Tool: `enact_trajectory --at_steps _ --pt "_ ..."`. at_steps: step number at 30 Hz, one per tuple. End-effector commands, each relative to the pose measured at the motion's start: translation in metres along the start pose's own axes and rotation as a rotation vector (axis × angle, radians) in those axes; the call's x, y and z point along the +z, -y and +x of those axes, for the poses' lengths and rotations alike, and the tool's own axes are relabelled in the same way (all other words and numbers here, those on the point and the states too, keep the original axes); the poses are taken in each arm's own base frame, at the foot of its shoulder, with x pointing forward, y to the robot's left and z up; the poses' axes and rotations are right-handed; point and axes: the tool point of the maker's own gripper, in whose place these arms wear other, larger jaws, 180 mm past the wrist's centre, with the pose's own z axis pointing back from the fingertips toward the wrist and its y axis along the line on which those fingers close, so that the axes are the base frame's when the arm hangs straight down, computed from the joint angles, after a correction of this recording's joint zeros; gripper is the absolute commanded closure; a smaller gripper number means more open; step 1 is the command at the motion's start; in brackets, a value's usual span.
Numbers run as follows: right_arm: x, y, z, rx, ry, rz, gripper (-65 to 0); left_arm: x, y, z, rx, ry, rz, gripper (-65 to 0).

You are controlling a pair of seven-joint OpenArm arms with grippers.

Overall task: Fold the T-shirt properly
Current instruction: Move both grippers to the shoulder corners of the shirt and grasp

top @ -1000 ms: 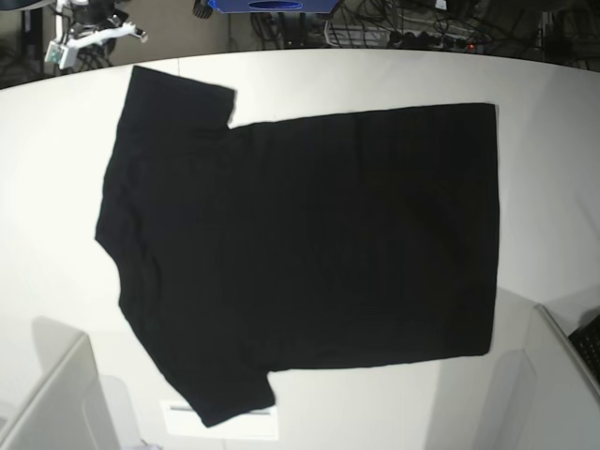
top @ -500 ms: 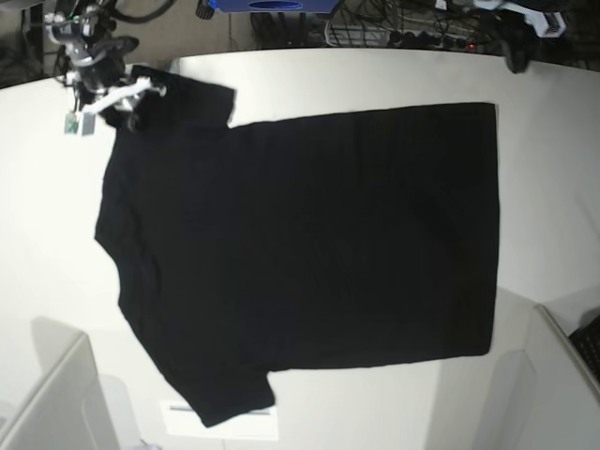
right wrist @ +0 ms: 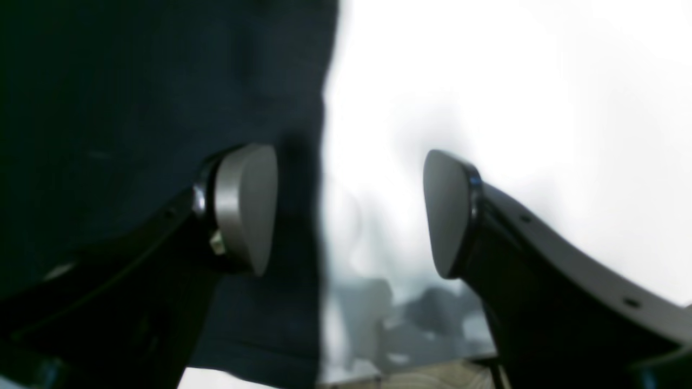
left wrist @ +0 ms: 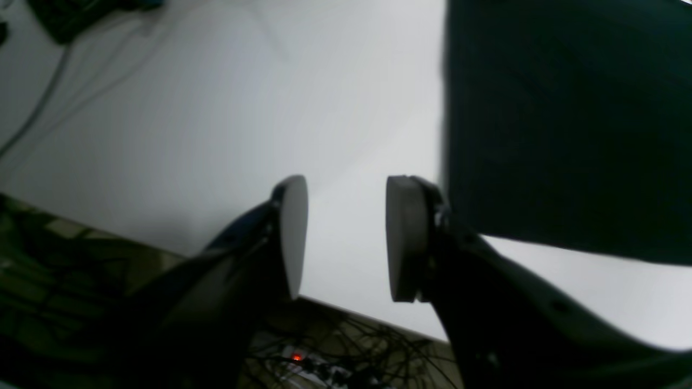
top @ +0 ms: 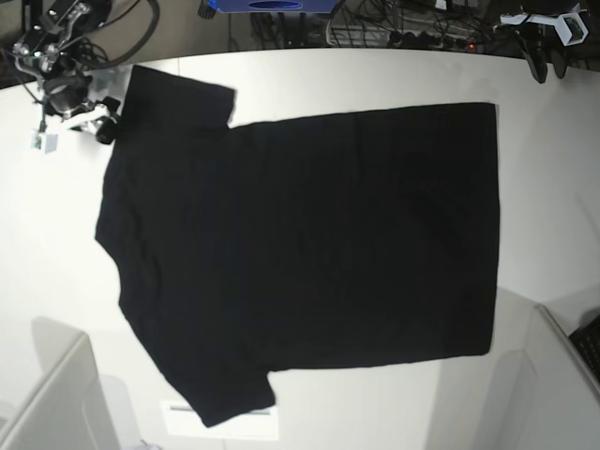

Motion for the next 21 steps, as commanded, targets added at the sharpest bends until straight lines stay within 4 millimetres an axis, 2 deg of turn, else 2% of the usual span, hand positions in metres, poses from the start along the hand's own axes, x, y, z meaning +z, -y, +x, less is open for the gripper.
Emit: enact_trajectory --at_steps 1,3,6,8,10,13,17,21 --pt "0.0 -0.003 0.004 0.018 0.013 0.028 -40.4 0.004 -0.003 0.004 -0.006 0.015 0.0 -24.5" --pt "-0.003 -0.002 -0.005 0.02 -0.012 0.043 -40.4 0.004 -0.004 0.003 -0.007 0.011 0.003 -30.3" --pt "-0.007 -0.007 -0.015 0.036 -0.034 0.075 -40.4 0.004 -0.002 0.001 -0.002 0.006 -0.002 -44.3" --pt "-0.008 -0.011 -0.019 0.054 -0.04 0.1 -40.4 0.0 0.007 -0.006 0.012 -0.033 -0.02 -49.4" --pt "-0.01 -0.013 -0.022 0.063 -0.048 0.116 -40.2 -0.006 0.013 -0.014 0.061 -0.078 -0.031 -49.0" --pt "-0.01 -0.013 -0.026 0.066 -0.059 0.119 -40.2 -0.016 0.032 -0.025 0.236 -0.16 -0.107 -49.0" --pt "-0.008 -0.014 -0.039 0.092 -0.133 0.131 -40.2 -0.027 0.046 -0.018 0.322 -0.19 -0.192 -42.1" --pt "-0.007 -0.014 -0.045 0.093 -0.164 0.13 -40.2 -0.032 0.041 -0.017 0.337 -0.203 -0.17 -40.8"
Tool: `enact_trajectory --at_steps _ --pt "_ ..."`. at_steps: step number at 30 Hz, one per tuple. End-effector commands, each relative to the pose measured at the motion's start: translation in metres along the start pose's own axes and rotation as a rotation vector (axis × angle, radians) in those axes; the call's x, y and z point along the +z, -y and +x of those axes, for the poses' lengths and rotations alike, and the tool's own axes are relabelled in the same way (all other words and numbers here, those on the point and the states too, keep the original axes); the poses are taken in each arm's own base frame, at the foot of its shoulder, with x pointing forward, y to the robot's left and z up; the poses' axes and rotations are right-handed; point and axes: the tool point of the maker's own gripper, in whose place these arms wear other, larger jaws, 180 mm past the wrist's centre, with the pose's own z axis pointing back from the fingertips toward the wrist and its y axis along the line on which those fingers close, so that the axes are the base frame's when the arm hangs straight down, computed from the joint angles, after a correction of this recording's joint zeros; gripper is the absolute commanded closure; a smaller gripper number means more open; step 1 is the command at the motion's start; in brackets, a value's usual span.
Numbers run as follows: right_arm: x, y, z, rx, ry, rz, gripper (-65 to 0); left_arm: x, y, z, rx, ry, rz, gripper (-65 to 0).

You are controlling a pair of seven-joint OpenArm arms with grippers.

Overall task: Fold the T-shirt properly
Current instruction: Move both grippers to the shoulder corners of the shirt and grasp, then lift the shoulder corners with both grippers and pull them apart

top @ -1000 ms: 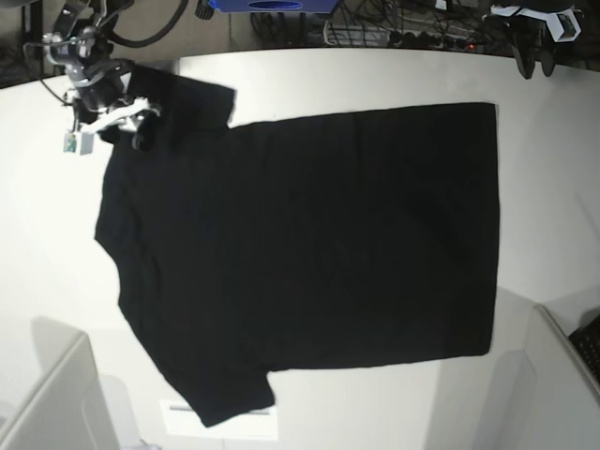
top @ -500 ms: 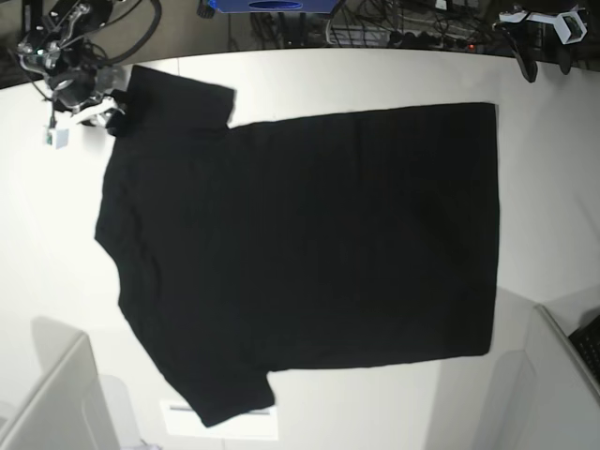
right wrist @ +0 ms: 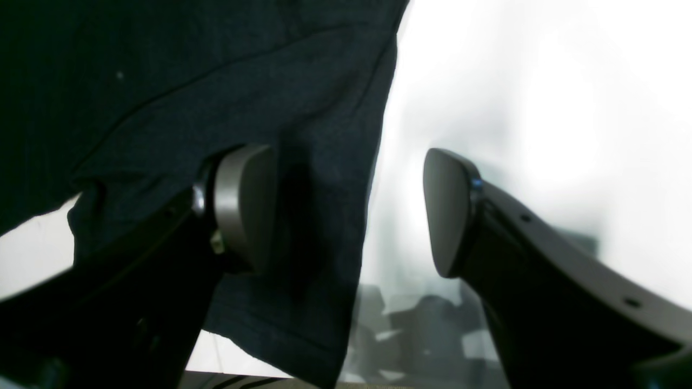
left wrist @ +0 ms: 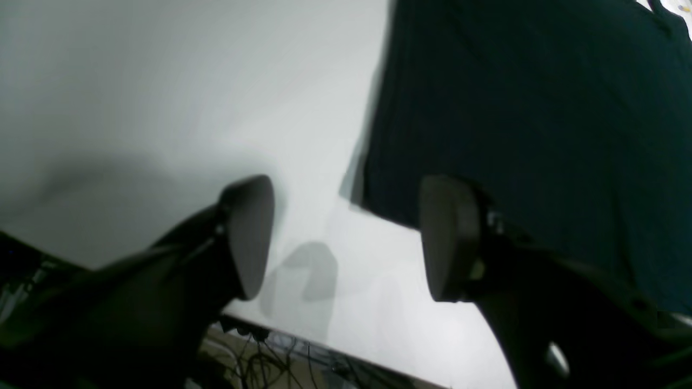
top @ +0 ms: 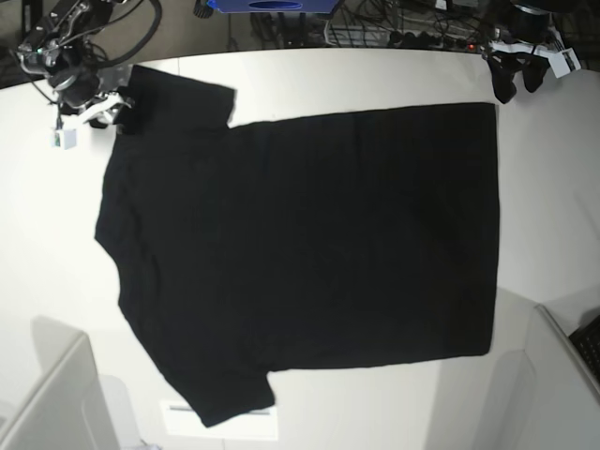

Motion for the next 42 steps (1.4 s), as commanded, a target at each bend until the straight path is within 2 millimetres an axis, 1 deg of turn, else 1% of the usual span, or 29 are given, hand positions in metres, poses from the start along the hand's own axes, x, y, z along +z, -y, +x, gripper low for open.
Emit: enact_trajectory --at_steps 1,3,5,7,8,10,13,17,19,21,23,24,25,28,30,32,35,40,41,42 --pt "0.002 0.006 -0.018 0.005 -0.086 -0.025 -40.2 0.004 -0.002 0.01 -0.012 0.022 -0.004 -41.6" --pt "-0.001 0.005 -0.026 -0.014 -0.109 -0.015 -40.2 0.001 -0.004 0.014 -0.01 0.024 -0.002 -45.6" --pt "-0.005 0.005 -0.032 -0.03 -0.126 -0.006 -40.2 -0.001 -0.004 0.014 -0.007 0.016 -0.002 -48.1" --pt "-0.009 0.003 -0.037 -0.036 -0.143 0.007 -40.2 -0.004 0.001 0.014 -0.004 0.018 -0.016 -48.4" --pt "-0.013 -0.003 -0.039 -0.024 -0.155 0.023 -39.8 -0.005 0.002 0.014 0.0 0.02 -0.019 -48.4" --pt "-0.017 -0.012 -0.042 -0.001 -0.17 0.048 -35.6 -0.006 0.004 0.012 0.001 0.005 -0.022 -48.5" --pt "-0.019 -0.016 -0.042 0.002 -0.17 0.057 -29.9 -0.011 0.007 0.009 0.005 -0.016 -0.029 -48.2" --pt "-0.019 -0.015 -0.043 0.0 -0.173 0.054 -27.6 -0.013 0.008 0.001 0.032 -0.045 -0.022 -48.9" --pt "-0.018 -0.014 -0.043 0.001 -0.174 0.052 -26.3 -0.013 0.014 -0.003 0.035 -0.051 -0.048 -48.7" --pt "-0.018 -0.013 -0.044 0.002 -0.176 0.049 -20.6 -0.014 0.024 -0.006 0.048 -0.054 -0.085 -48.4" --pt "-0.018 -0.013 -0.043 0.003 -0.176 0.048 -9.0 -0.015 0.027 -0.011 0.06 -0.077 -0.091 -48.2" --pt "-0.018 -0.012 -0.043 0.005 -0.176 0.047 -1.2 -0.018 0.03 -0.014 0.064 -0.09 -0.097 -48.1" --pt "-0.018 -0.012 -0.043 0.005 -0.177 0.046 0.0 -0.02 0.031 -0.016 0.069 -0.101 -0.098 -48.1" --pt "-0.018 -0.012 -0.044 0.005 -0.179 0.046 0.0 -0.028 0.03 -0.02 0.091 -0.108 -0.093 -48.1" --pt "-0.016 -0.011 -0.048 0.003 -0.187 0.043 0.0 -0.03 0.03 -0.025 0.119 -0.106 -0.083 -48.1" --pt "-0.014 -0.01 -0.048 0.008 -0.186 0.038 0.0 -0.029 0.021 -0.024 0.135 -0.096 -0.054 -48.1" --pt "-0.014 -0.009 -0.049 0.007 -0.189 0.037 0.0 -0.027 0.004 -0.032 0.174 -0.101 0.018 -48.1" --pt "-0.013 -0.009 -0.049 0.008 -0.188 0.037 0.0 -0.038 0.009 -0.029 0.192 -0.085 0.007 -48.1" --pt "-0.013 -0.009 -0.049 0.008 -0.188 0.037 0.0 -0.041 0.011 -0.027 0.193 -0.083 0.0 -48.1" --pt "-0.013 -0.009 -0.049 0.008 -0.188 0.037 0.0 -0.044 0.016 -0.03 0.192 -0.102 -0.012 -47.9"
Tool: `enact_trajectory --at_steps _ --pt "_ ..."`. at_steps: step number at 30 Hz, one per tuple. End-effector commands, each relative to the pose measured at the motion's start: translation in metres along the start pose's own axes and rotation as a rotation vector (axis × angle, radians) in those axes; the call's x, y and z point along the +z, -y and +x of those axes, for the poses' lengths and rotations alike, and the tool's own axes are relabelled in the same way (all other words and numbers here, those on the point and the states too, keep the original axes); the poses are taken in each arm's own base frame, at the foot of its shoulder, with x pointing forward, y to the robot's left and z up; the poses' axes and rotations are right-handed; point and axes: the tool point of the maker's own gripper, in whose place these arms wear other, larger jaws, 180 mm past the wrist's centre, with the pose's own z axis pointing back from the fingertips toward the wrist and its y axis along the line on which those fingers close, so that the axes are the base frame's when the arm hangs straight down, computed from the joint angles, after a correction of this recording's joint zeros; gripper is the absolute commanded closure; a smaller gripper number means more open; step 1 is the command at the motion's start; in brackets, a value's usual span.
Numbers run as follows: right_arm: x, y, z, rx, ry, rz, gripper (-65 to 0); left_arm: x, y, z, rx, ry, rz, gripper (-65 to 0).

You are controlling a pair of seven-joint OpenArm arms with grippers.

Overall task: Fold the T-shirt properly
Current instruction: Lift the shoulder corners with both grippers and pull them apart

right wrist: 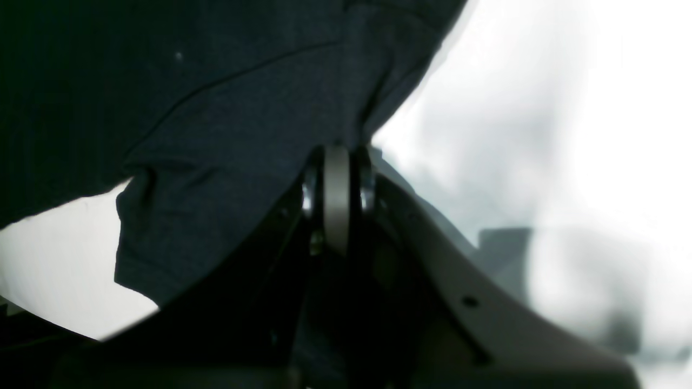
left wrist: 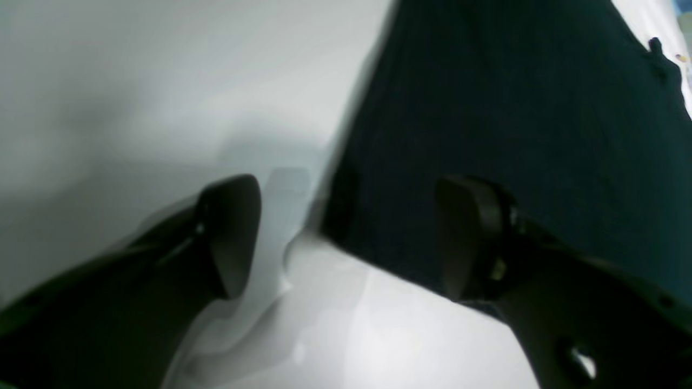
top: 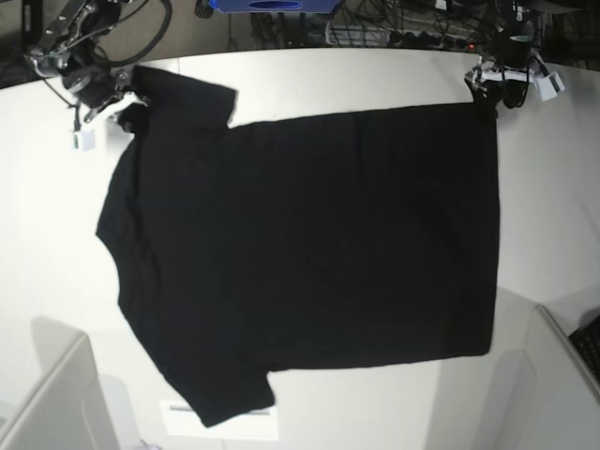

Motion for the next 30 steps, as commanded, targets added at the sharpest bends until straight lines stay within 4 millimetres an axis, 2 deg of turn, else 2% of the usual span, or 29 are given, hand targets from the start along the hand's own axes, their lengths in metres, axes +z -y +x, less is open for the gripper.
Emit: enact_trajectory --at_steps 1,4,9,11,17,20,24,27,30 --pt "0.005 0.015 -0.033 0.016 -0.155 -0.07 0.0 -0.001 0.001 -0.01 -0.005 -0.067 0.001 -47.9" --pt "0.005 0.015 -0.033 0.016 -0.155 -0.07 0.0 -0.006 0.007 -0.021 -0.003 -0.145 -0.014 -47.7" --pt "0.005 0.015 -0.033 0.015 -0.156 -0.07 0.0 -0.008 0.009 -0.022 -0.003 -0.156 -0.018 -46.2" --pt "0.005 0.015 -0.033 0.015 -0.156 -0.07 0.0 -0.008 0.01 -0.024 -0.002 -0.16 -0.022 -38.7" --pt "0.009 0.016 -0.039 0.015 -0.167 -0.077 0.0 -0.009 0.011 -0.019 -0.006 -0.151 -0.026 0.0" --pt "0.022 0.016 -0.036 0.053 -0.152 -0.104 0.0 -0.008 0.011 -0.017 -0.015 -0.15 -0.029 0.0" --pt "0.041 0.014 -0.027 0.118 -0.125 -0.143 0.0 -0.001 -0.001 -0.011 -0.056 -0.16 -0.009 0.0" --pt "0.049 0.015 -0.031 0.133 -0.135 -0.158 0.0 0.015 -0.015 0.01 -0.09 -0.121 0.028 0.0" --pt "0.051 0.017 -0.037 0.129 -0.148 -0.161 0.0 0.034 -0.015 0.034 -0.161 -0.067 0.008 0.0"
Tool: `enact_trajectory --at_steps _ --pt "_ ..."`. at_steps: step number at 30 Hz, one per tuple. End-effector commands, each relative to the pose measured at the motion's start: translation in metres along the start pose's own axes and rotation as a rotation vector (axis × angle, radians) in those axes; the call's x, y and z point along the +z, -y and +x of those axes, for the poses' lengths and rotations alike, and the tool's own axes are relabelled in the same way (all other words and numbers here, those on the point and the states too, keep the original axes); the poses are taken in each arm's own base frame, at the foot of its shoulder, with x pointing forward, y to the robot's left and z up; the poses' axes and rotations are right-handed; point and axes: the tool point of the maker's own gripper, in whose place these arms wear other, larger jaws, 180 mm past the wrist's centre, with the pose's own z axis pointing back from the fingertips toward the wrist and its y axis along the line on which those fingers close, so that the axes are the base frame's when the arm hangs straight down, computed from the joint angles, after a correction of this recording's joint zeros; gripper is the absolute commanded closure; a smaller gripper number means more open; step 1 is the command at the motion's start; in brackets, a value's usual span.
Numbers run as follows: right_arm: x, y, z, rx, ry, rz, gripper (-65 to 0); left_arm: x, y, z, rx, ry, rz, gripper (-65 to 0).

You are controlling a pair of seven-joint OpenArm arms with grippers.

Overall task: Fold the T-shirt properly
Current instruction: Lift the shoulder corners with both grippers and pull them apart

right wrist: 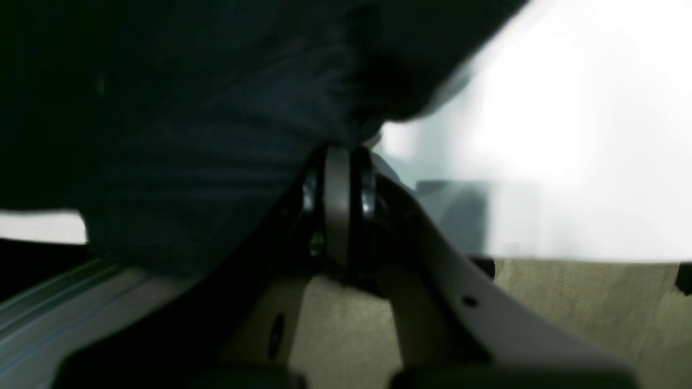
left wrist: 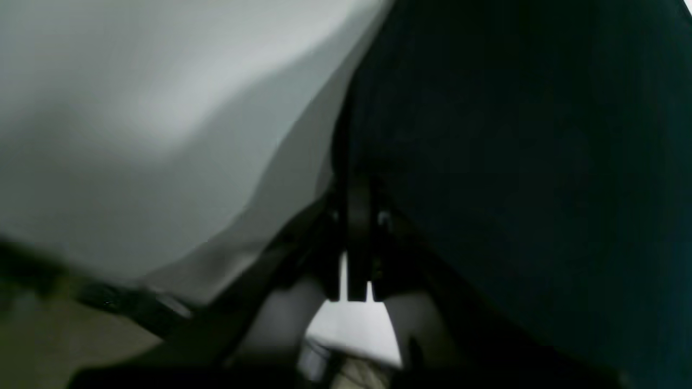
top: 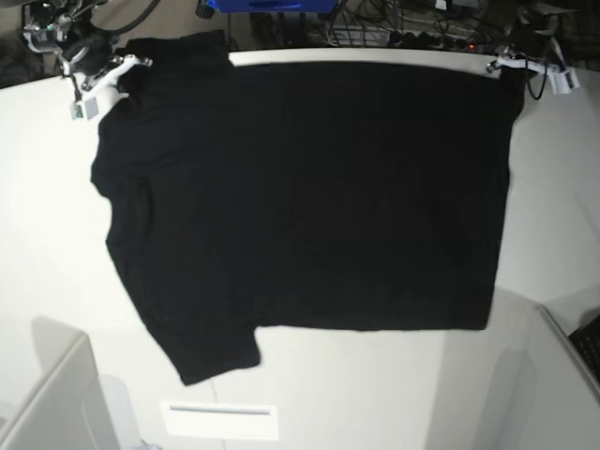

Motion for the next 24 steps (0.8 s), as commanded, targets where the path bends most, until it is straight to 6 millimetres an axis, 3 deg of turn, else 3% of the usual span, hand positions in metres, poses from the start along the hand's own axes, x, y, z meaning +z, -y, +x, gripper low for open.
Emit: enact_trajectory --at_steps 1,7,9,12,17,20,24 --pt "0.005 0.006 0.001 0.009 -0.002 -0.024 0.0 0.008 0.002 0.019 -0.034 0.056 -0.013 0.0" --pt "0.004 0.005 0.0 0.008 -0.007 -0.023 0.0 0.011 -0.001 0.02 -0.041 0.058 -0.008 0.0" --pt "0.004 0.0 -0.011 -0.011 -0.025 -0.015 0.0 0.011 0.002 0.018 -0.032 0.061 -0.011 0.0" --pt "0.015 -0.006 -0.015 0.018 -0.023 -0.026 0.0 0.012 0.009 0.02 -0.04 0.06 -0.024 0.0" --pt "0.043 -0.021 0.018 0.114 0.081 -0.069 0.0 0.018 0.042 0.031 -0.1 0.05 -0.083 0.0" --pt "0.042 -0.024 0.038 0.127 0.13 -0.049 0.0 0.022 0.063 0.041 -0.129 0.086 -0.121 0.0" --pt "0.04 -0.021 0.062 0.157 0.129 -0.06 0.0 0.016 0.074 0.054 -0.126 0.129 -0.147 0.0"
